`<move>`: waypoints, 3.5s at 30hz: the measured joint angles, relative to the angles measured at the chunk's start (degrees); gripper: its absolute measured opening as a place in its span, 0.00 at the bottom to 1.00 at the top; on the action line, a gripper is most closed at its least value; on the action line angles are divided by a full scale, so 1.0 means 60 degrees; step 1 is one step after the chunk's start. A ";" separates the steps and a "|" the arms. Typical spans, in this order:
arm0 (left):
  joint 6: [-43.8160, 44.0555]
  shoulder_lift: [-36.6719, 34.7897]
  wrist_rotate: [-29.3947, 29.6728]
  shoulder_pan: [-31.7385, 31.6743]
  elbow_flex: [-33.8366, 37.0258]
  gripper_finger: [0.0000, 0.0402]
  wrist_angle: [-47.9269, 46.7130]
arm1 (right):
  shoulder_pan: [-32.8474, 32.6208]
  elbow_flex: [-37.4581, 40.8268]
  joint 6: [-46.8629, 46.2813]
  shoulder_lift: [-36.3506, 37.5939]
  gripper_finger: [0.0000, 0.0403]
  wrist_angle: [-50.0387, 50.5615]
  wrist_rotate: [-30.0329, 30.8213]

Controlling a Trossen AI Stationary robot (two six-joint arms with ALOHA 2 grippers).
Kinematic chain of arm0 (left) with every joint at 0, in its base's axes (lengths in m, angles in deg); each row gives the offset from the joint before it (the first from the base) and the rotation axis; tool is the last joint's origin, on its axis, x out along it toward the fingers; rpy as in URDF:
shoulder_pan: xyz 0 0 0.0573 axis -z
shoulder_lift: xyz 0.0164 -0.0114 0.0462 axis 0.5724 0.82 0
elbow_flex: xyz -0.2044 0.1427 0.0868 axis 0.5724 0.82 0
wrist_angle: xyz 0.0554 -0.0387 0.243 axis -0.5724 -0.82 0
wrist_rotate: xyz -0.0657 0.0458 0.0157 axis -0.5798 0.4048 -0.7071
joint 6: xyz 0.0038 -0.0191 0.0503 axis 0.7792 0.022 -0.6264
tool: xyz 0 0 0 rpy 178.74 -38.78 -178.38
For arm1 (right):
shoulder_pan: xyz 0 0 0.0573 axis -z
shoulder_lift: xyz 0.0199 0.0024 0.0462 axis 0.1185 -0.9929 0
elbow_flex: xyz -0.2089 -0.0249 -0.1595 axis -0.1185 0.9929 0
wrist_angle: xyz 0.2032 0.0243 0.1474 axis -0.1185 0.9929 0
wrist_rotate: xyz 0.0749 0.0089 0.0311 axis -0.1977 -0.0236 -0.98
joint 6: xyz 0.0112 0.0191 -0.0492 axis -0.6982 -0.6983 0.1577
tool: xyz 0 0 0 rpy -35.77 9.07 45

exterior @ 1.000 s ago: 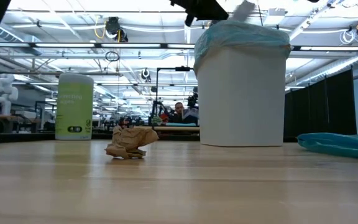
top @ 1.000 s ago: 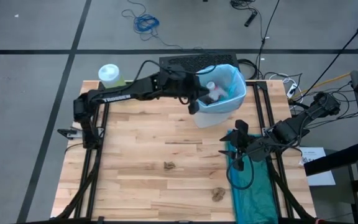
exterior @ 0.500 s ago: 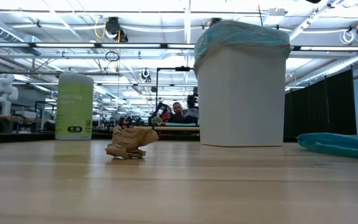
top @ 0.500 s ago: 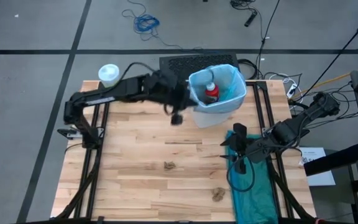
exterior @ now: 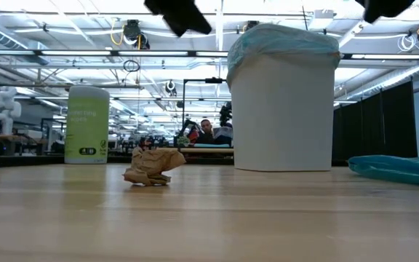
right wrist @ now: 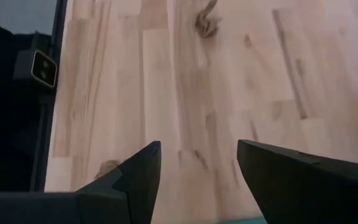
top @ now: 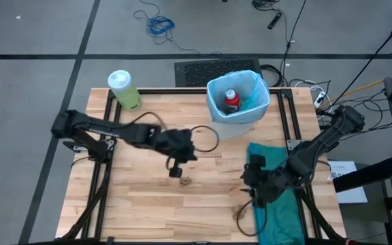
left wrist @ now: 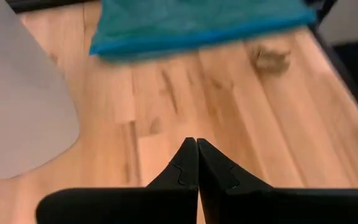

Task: Place trash/remove bag and relplace
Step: Put the brown paper trash into the trash bin

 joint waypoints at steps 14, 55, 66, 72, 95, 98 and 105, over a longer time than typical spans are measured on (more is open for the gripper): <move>0.1725 -0.2506 0.1624 0.0405 0.6495 0.00 0.8874 | -0.0437 0.0004 -0.1583 -0.2439 0.51 -0.0692 -0.1954; 0.1688 -0.2515 0.1632 0.0519 0.6708 0.00 0.8859 | 0.0114 0.2179 -0.4747 -0.3374 0.21 -0.4716 -0.3428; 0.2412 -0.2520 0.3101 0.0784 0.6708 0.00 0.8882 | 0.0552 0.0749 -0.2621 -0.3370 0.00 -0.4088 -0.1912; 0.2671 -0.2615 0.3300 0.0784 0.6712 0.00 0.8890 | 0.1412 -0.1559 -0.0375 -0.3370 0.00 -0.1099 -0.0085; 0.1302 -0.3837 0.1888 0.0784 0.6712 0.00 0.8462 | 0.6774 -0.6900 0.4150 -0.1557 0.00 0.4756 0.3130; 0.1421 -0.3834 0.1550 0.0788 0.6712 0.03 0.8230 | 0.7573 -0.6900 0.4369 -0.1683 0.00 0.4776 0.2317; 0.1968 -0.3829 0.0777 0.0932 0.6712 0.20 0.6484 | 0.8461 -0.6892 0.4705 -0.2050 0.20 0.4627 0.1293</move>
